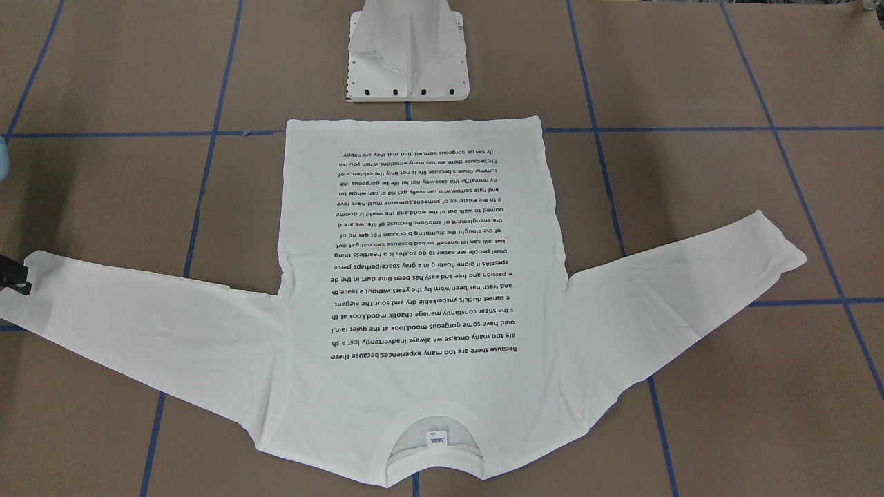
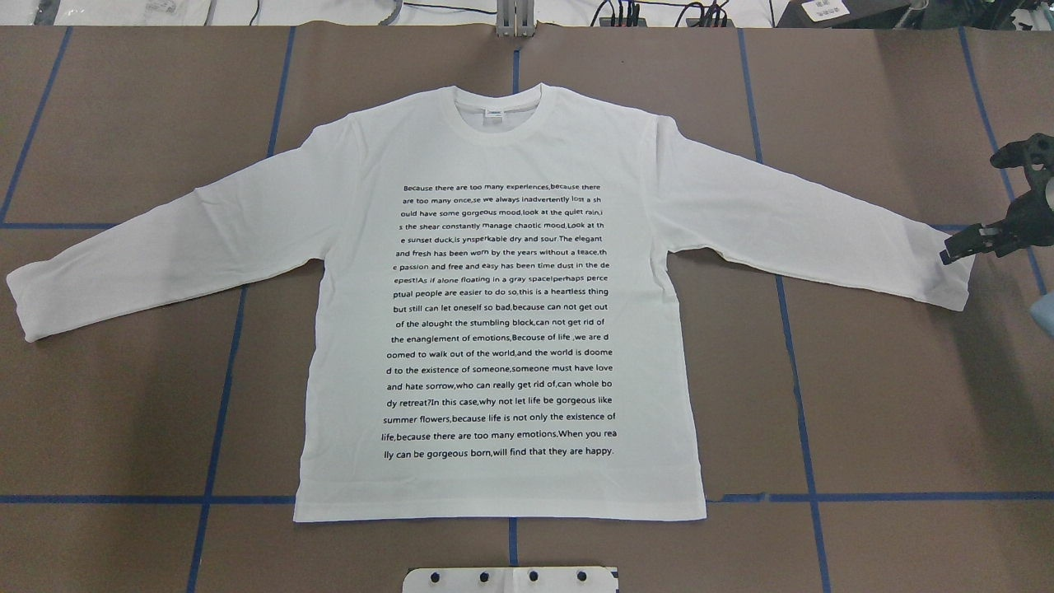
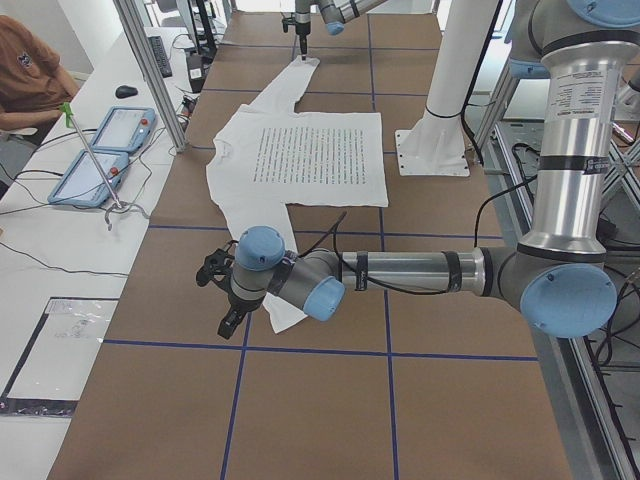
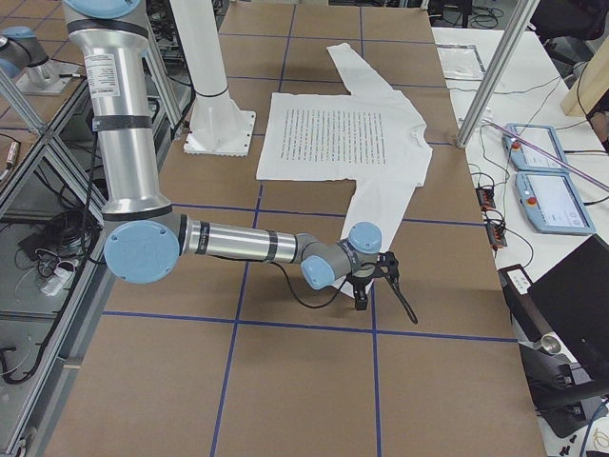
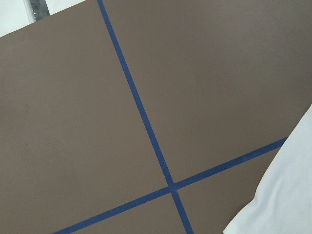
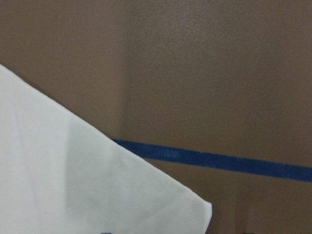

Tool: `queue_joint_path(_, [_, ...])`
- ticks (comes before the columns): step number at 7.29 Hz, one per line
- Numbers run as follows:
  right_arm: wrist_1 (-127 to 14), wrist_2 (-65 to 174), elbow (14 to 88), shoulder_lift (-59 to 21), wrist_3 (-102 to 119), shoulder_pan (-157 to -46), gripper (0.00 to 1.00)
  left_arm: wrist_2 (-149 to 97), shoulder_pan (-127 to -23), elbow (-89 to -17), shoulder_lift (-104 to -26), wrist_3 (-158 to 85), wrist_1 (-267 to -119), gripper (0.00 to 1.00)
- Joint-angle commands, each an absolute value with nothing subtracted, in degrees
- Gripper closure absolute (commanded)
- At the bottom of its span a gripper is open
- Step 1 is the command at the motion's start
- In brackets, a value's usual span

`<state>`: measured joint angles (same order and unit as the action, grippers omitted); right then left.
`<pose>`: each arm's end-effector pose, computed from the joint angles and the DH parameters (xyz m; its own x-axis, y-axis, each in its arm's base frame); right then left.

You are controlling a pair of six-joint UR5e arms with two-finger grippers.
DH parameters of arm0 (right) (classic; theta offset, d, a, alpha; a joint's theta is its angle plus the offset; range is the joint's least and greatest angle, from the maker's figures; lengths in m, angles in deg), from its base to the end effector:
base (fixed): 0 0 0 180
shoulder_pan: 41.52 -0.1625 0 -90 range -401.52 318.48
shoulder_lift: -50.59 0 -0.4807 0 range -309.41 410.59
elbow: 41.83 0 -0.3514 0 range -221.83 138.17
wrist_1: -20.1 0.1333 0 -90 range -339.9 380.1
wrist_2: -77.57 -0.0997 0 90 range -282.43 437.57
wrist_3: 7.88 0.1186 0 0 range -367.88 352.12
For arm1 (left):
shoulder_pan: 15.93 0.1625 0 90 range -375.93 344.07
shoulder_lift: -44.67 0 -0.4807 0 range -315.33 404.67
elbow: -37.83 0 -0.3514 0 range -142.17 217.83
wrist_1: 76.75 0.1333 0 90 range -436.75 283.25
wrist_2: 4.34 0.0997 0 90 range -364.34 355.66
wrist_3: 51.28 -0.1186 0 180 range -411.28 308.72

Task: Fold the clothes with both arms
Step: 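Move the right gripper toward the cuff of the sleeve on its side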

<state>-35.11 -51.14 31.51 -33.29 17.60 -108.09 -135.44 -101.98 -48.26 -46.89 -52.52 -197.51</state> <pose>-0.1548 -0.5058 0.7482 0.7101 -0.1330 0.6914 0.0632 0.9901 0.1255 -0.0211 -0.4970 0.6886 0.7287 0.3828 -0.5678 -0.0764 0.8694 0.4882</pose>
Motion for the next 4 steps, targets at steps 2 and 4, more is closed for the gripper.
queue_joint_path(2, [-35.5, -52.2, 31.4, -33.3, 17.7, -108.1, 0.62, -135.5, -102.0, -48.3, -47.3, -52.6, -197.5, 0.0])
queue_joint_path(4, [-35.9, -52.2, 31.2, -33.2, 17.7, -108.1, 0.82, -135.5, -102.0, -48.4, -47.3, -52.6, -197.5, 0.0])
